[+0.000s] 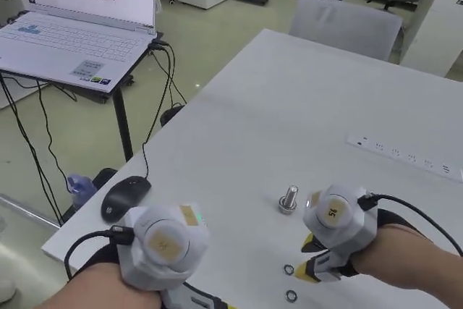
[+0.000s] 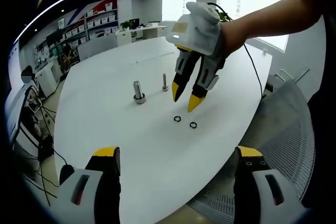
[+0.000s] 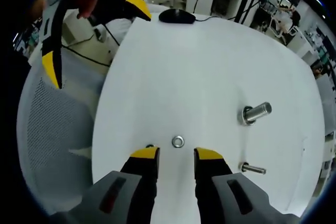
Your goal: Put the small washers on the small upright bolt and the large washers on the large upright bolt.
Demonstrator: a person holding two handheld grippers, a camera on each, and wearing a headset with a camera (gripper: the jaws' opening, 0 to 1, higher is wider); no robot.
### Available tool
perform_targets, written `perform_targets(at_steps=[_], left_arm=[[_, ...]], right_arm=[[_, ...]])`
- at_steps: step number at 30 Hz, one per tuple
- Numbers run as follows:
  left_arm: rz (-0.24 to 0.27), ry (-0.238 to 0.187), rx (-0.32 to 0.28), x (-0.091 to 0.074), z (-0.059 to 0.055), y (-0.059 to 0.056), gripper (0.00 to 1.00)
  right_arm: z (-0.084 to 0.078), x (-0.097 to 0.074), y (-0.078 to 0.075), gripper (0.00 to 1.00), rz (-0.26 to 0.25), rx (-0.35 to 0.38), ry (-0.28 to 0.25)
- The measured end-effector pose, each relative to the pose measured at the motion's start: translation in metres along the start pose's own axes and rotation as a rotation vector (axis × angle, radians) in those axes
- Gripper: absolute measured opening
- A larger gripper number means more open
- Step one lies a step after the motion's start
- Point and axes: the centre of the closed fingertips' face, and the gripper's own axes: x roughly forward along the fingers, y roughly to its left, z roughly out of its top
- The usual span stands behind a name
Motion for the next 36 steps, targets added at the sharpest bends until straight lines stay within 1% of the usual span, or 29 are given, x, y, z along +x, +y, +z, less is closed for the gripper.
perform_targets(at_steps=[9, 19, 26, 33, 36], left_arm=[[-0.003, -0.002, 0.002, 0.0, 0.0, -0.001, 0.89], [-0.003, 0.003, -0.003, 0.0, -0.004, -0.002, 0.87], [-0.007, 0.015, 0.002, 0.002, -0.006, -0.002, 0.86], [-0.007, 0.012, -0.003, 0.002, -0.005, 0.001, 0.85], [-0.009, 0.009, -0.004, 0.003, -0.005, 0.001, 0.84]], right_arm=[[-0.003, 0.016, -0.003, 0.27, -0.016, -0.007, 0.019], [-0.005, 0.03, -0.003, 0.26, -0.011, 0.002, 0.025], [-0.005, 0.036, -0.005, 0.26, -0.011, 0.004, 0.031], [-0.008, 0.04, -0.003, 0.25, -0.003, 0.005, 0.049], [-0.007, 0.04, -0.002, 0.25, -0.002, 0.014, 0.043]])
